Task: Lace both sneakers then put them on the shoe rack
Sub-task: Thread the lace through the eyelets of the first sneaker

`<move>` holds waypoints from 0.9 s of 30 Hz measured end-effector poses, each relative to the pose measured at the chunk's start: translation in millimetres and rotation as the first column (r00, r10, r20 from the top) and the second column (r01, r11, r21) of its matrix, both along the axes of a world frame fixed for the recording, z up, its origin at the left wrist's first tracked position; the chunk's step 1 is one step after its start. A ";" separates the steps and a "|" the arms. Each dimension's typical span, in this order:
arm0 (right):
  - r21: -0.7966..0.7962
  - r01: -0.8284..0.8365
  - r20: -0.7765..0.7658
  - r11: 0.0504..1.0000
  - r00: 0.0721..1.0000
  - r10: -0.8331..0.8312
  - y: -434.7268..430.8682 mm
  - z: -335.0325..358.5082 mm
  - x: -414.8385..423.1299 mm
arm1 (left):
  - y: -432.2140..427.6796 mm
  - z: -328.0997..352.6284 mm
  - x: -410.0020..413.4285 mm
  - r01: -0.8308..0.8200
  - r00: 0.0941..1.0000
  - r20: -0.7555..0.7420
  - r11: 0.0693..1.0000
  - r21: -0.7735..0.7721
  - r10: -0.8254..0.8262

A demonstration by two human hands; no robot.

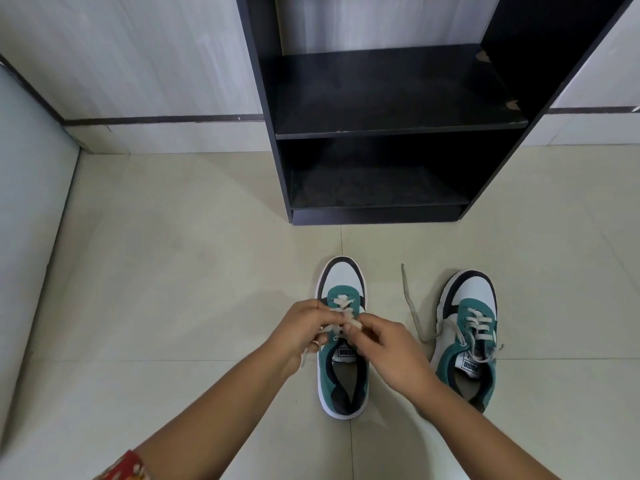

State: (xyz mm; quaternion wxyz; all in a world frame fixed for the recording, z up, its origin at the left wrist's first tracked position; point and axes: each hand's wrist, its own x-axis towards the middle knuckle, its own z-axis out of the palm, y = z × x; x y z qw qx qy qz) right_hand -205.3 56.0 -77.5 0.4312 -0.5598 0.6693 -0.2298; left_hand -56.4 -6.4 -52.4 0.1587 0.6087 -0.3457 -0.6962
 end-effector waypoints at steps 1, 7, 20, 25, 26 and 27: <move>-0.009 0.013 -0.004 1.000 1.000 -0.013 0.3 -1.7 -1.4 | 0.0 0.6 0.1 -0.005 1.000 -0.007 1.000 -0.007 0.005; 0.092 0.233 0.216 0.968 0.944 -0.248 3.6 -6.0 -13.0 | 3.8 -7.5 15.8 -0.159 0.986 0.053 0.986 -0.039 0.161; 0.707 0.361 0.657 0.608 -0.018 -0.754 -0.1 -24.8 -14.2 | 7.1 -44.7 29.9 -0.276 0.961 -0.045 0.960 -0.046 0.274; 0.780 0.402 0.549 0.479 -0.074 -0.833 -8.5 -29.0 -16.5 | 4.1 -57.4 34.5 -0.289 0.957 -0.002 0.956 -0.038 0.290; 0.782 0.406 0.542 0.472 -0.069 -0.838 -9.5 -30.6 -17.0 | 3.5 -59.2 35.8 -0.312 0.950 -0.008 0.950 -0.030 0.312; 0.787 0.407 0.532 0.464 -0.064 -0.845 -9.7 -33.7 -17.1 | 2.8 -60.7 36.9 -0.330 0.944 -0.007 0.944 -0.025 0.330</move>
